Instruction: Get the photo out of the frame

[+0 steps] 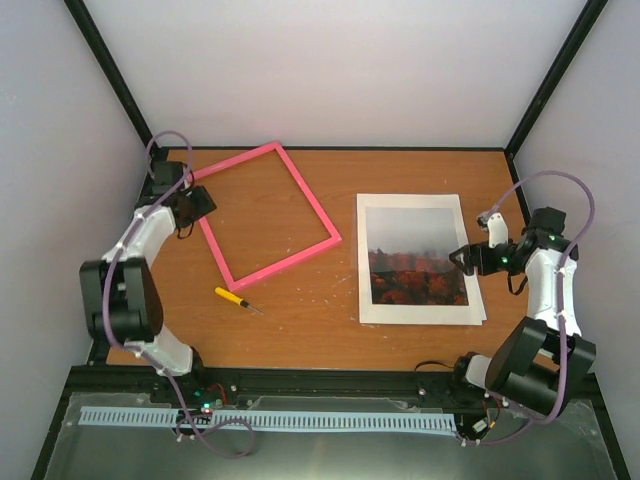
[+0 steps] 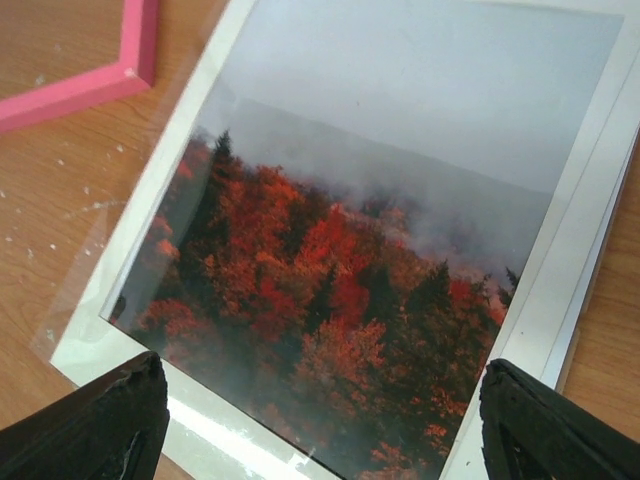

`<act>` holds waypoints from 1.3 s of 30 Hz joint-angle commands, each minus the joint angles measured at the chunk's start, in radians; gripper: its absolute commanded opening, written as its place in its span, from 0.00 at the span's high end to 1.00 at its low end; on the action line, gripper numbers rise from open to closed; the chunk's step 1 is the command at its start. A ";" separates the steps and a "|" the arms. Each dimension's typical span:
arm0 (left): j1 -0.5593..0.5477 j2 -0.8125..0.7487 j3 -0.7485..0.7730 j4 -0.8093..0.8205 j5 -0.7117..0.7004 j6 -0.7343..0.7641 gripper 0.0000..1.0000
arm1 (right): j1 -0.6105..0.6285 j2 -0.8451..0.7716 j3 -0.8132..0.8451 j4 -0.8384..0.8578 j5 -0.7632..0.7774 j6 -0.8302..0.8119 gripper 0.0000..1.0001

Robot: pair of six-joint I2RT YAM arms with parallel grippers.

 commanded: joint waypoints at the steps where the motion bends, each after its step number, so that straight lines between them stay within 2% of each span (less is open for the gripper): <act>1: -0.097 -0.189 -0.066 0.100 0.083 0.019 0.42 | 0.044 0.031 -0.029 0.067 0.110 0.012 0.17; 4: -0.206 -0.268 -0.124 0.140 0.165 0.021 0.44 | 0.074 0.060 -0.039 0.101 0.193 0.007 0.18; 9: -0.479 -0.350 -0.251 0.292 0.265 0.065 0.51 | 0.106 0.129 -0.045 0.116 0.256 0.005 0.21; 14: -0.709 -0.262 -0.271 0.334 0.216 0.037 0.50 | 0.122 0.174 -0.074 0.157 0.303 0.019 0.25; 17: -0.791 -0.172 -0.257 0.350 0.193 0.010 0.47 | 0.123 0.194 -0.093 0.187 0.325 0.029 0.28; 23: -0.843 0.026 -0.167 0.378 0.187 -0.099 0.43 | 0.124 0.226 -0.124 0.237 0.363 0.043 0.29; 39: -0.841 0.331 0.054 0.347 0.161 -0.242 0.40 | 0.124 0.298 -0.193 0.299 0.399 0.034 0.30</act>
